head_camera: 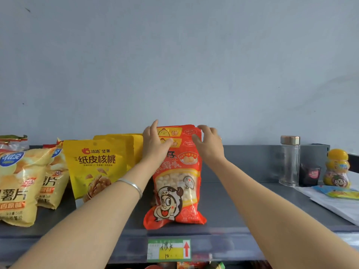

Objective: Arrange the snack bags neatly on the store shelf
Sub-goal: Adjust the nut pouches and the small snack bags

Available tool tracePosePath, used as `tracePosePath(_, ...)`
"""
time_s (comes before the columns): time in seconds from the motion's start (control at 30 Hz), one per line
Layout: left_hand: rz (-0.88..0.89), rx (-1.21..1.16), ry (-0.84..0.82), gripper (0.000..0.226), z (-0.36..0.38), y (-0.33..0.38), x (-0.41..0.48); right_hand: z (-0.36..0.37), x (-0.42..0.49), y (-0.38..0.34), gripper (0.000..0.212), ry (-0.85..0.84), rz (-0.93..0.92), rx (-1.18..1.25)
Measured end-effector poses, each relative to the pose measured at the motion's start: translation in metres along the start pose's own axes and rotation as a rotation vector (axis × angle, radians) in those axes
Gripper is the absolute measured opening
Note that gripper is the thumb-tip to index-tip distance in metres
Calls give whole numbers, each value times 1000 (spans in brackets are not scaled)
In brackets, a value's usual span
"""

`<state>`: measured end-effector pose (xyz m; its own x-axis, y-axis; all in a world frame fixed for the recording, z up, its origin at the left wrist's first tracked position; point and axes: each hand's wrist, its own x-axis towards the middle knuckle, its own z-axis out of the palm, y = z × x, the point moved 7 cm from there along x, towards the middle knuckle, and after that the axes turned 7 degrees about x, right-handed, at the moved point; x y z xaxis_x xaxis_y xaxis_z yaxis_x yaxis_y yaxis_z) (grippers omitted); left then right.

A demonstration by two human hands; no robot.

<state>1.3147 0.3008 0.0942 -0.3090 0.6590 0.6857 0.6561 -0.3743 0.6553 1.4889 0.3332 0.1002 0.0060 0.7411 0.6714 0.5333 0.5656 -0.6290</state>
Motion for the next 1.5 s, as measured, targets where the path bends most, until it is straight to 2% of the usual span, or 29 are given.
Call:
tracePosePath(0.17,-206,-166,29,63,11,-16,53,6,56,-16,38,2,-87,-131)
tracePosePath(0.33,-366,-150,7,55,30,-43,94,37,105,-15,37,-177,-90,-287)
tracePosePath(0.47,-464,-184,-117,54,48,-65,118,60,128,-7,44,-314,-21,-406)
tracePosePath(0.53,-491,-208,-176,55,55,-71,123,67,135,-4,50,-356,17,-405)
tracePosePath(0.6,-499,-212,-210,54,61,-76,126,72,139,-2,48,-377,48,-369)
tracePosePath(0.8,-438,-191,-178,50,64,-78,123,70,144,8,33,-324,81,-302)
tracePosePath(0.93,-388,-190,-135,42,62,-74,121,61,146,14,30,-250,102,-320)
tracePosePath(1.1,-348,-161,-177,44,68,-74,121,53,146,17,28,-182,82,-342)
tracePosePath(1.2,-307,-56,-149,46,68,-75,119,57,144,21,29,-210,67,-339)
tracePosePath(1.3,-243,87,-42,47,59,-68,116,61,138,21,29,-222,46,-284)
tracePosePath(1.4,-141,256,78,45,45,-53,111,52,128,16,32,-141,6,-267)
tracePosePath(1.5,-27,321,127,42,36,-34,99,38,115,14,39,-70,-2,-260)
